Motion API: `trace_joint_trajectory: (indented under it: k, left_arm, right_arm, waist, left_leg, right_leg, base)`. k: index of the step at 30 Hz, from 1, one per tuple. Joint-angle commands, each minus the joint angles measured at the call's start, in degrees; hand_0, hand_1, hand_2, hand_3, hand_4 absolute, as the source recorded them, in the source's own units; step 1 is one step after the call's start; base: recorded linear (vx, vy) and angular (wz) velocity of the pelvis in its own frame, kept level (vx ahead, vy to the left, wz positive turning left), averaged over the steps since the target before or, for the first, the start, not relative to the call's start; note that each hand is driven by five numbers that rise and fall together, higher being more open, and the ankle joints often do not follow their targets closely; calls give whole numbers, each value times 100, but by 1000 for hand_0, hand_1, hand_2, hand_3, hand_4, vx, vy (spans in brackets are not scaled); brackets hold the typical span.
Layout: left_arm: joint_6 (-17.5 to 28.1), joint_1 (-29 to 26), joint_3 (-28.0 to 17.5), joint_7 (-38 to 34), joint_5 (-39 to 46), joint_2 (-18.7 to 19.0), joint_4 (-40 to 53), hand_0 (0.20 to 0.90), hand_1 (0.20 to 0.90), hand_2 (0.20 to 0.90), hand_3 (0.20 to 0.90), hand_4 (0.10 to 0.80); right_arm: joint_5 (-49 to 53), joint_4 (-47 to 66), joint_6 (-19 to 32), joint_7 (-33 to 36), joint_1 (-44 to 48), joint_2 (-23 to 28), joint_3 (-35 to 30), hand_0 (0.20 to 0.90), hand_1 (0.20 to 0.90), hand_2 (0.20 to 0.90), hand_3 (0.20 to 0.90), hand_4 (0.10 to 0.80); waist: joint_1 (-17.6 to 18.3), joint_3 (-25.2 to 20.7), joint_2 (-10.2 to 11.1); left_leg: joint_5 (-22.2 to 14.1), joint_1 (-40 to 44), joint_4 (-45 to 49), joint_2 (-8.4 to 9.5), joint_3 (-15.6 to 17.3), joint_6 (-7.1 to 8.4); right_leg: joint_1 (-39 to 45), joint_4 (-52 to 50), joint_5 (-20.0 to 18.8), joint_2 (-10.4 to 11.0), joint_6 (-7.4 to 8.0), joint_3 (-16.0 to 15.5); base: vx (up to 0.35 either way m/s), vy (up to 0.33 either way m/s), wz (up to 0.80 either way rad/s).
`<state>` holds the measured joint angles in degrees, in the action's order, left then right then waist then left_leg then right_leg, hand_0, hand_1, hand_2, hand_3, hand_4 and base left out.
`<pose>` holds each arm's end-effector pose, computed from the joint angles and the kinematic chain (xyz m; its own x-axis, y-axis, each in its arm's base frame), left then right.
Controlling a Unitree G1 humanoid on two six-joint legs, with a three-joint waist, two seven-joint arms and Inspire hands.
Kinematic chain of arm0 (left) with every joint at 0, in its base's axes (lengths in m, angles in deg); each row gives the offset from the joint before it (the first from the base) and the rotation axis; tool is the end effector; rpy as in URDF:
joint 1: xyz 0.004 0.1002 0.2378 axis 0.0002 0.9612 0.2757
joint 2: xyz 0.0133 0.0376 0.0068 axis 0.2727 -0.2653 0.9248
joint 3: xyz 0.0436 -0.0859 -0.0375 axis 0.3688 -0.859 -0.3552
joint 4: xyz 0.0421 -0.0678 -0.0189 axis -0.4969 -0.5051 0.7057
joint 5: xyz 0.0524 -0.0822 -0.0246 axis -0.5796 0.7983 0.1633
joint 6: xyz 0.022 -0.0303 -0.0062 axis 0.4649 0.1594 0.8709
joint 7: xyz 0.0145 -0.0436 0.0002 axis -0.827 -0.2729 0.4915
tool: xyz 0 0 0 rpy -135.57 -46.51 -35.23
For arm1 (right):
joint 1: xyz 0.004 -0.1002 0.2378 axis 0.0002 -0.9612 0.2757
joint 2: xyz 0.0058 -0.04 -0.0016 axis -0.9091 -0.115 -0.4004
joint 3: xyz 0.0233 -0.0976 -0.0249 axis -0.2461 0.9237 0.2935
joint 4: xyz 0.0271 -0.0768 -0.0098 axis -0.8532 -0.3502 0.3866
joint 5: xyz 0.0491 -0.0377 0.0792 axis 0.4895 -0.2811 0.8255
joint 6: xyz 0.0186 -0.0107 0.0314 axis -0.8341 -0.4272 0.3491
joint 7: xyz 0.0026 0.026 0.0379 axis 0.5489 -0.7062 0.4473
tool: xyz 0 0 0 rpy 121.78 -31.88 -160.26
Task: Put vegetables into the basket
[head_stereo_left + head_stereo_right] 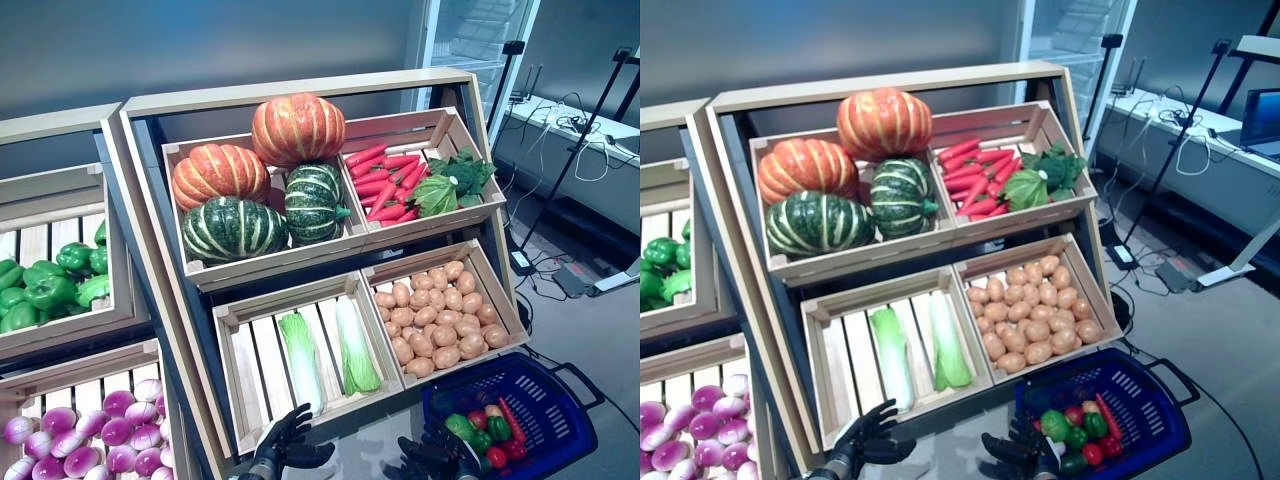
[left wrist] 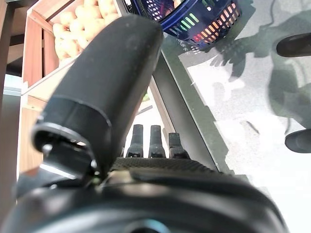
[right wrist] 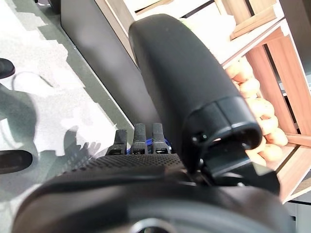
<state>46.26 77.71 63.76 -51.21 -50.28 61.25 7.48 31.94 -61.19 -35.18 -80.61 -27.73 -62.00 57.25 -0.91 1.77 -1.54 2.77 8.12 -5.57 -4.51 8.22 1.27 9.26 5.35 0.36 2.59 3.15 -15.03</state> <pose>0.0753 0.1776 -0.1123 0.7022 -0.0987 -0.7051 0.0930 0.9946 -0.0466 0.0680 -0.1844 -0.1177 0.6224 -0.0967 -0.7767 0.2991 0.9464 0.1219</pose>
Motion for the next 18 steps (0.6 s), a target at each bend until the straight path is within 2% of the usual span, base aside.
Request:
trace_joint_trajectory:
  k: [1, 9, 15, 18]
  left_arm:
    - [367, -729, -115, -40, -188, -240, -267, 900, 900, 900, 900, 800]
    - [527, -767, -3, -421, -635, -182, -218, 900, 900, 900, 900, 800]
    - [310, -795, 111, -95, -500, -190, -199, 900, 900, 900, 900, 800]
    - [483, -799, 129, -398, -716, -164, -176, 900, 900, 900, 900, 800]
  right_arm:
    - [263, -298, 268, -310, 619, -234, -325, 900, 900, 900, 900, 800]
    - [320, -272, 235, -317, 638, -213, -320, 900, 900, 900, 900, 800]
    - [355, -240, 137, -392, 672, -204, -316, 900, 900, 900, 900, 800]
    - [380, -249, 134, -429, 662, -201, -307, 900, 900, 900, 900, 800]
  waist:
    - [-34, 135, 98]
    - [-35, 175, 100]
    - [-15, 193, 93]
    - [-8, 205, 81]
  left_leg:
    - [-1071, 302, 57, 481, 111, -331]
    - [-1065, 291, 57, 478, 113, -332]
    - [-1070, 288, 57, 476, 124, -335]
    - [-1072, 291, 57, 472, 131, -332]
  right_leg:
    - [165, -35, 466, -27, -82, -142]
    - [150, -35, 457, -27, -77, -135]
    - [138, -35, 454, -32, -70, -116]
    - [138, -35, 457, -31, -67, -117]
  base:
    - [0, 0, 0]
    - [0, 0, 0]
    - [0, 0, 0]
    - [0, 0, 0]
